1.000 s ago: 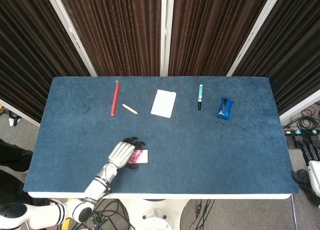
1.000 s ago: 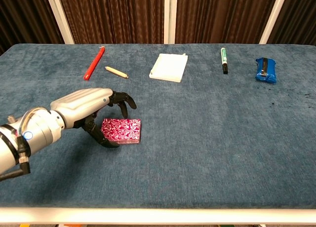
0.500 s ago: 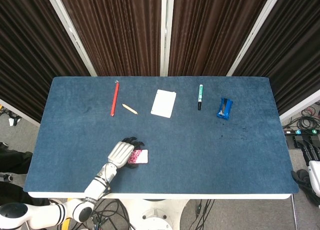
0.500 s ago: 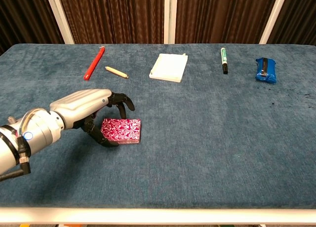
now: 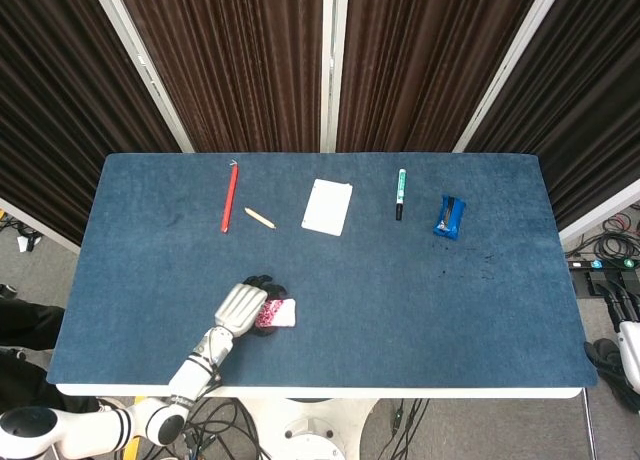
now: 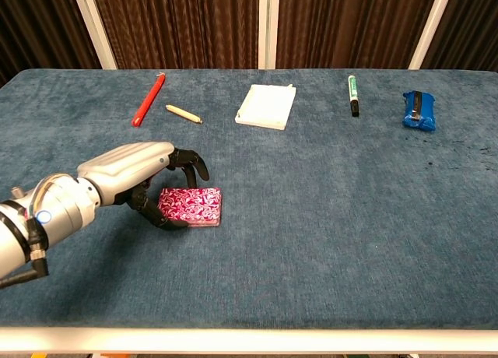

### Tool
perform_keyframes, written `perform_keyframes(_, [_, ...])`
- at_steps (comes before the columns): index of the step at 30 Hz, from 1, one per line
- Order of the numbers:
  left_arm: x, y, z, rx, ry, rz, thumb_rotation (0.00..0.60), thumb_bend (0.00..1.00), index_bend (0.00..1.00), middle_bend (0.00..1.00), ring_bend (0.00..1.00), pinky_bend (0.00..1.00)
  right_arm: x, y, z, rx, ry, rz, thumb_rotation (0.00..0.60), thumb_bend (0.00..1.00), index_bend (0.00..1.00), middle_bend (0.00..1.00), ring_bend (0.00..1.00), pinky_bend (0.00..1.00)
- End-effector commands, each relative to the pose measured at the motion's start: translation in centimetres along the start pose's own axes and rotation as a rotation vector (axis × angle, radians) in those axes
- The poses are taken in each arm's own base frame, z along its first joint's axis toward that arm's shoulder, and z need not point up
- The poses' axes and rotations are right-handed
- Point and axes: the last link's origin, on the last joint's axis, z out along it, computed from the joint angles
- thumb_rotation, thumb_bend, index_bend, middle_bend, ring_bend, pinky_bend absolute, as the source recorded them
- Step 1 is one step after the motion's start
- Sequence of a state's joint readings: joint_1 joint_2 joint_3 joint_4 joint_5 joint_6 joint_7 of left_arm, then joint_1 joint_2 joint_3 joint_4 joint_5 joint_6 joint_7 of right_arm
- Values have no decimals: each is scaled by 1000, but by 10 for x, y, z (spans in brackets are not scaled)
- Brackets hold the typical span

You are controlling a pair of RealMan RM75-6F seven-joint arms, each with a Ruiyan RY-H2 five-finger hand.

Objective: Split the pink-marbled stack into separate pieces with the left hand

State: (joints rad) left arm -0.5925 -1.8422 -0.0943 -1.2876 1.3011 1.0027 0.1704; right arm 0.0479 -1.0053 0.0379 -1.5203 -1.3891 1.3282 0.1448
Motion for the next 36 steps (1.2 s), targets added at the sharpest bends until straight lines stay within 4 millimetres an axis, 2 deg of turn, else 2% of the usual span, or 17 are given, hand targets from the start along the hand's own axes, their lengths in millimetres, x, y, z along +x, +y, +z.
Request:
perform_keyframes(1, [-1, 0, 0, 0, -1, -4, 600, 208, 315, 403, 167, 218, 0, 0, 0, -2, -1, 0, 600, 223, 26, 0, 0, 0])
perform_keyframes(26, [8, -4, -1, 2, 38, -41, 600, 261, 329, 444, 181, 209, 0, 0, 0, -3, 1, -3, 600, 223, 25, 0, 0, 0])
perform_keyframes(30, [18, -12, -1, 17, 67, -39, 600, 262, 330, 445, 181, 209, 0, -1, 0, -3, 0, -5, 600, 222, 25, 0, 0, 0])
perform_keyframes(36, [38, -39, -3, 78, 106, -25, 600, 264, 330, 448, 181, 209, -1, -5, 0, 7, -4, -10, 600, 223, 25, 0, 0, 0])
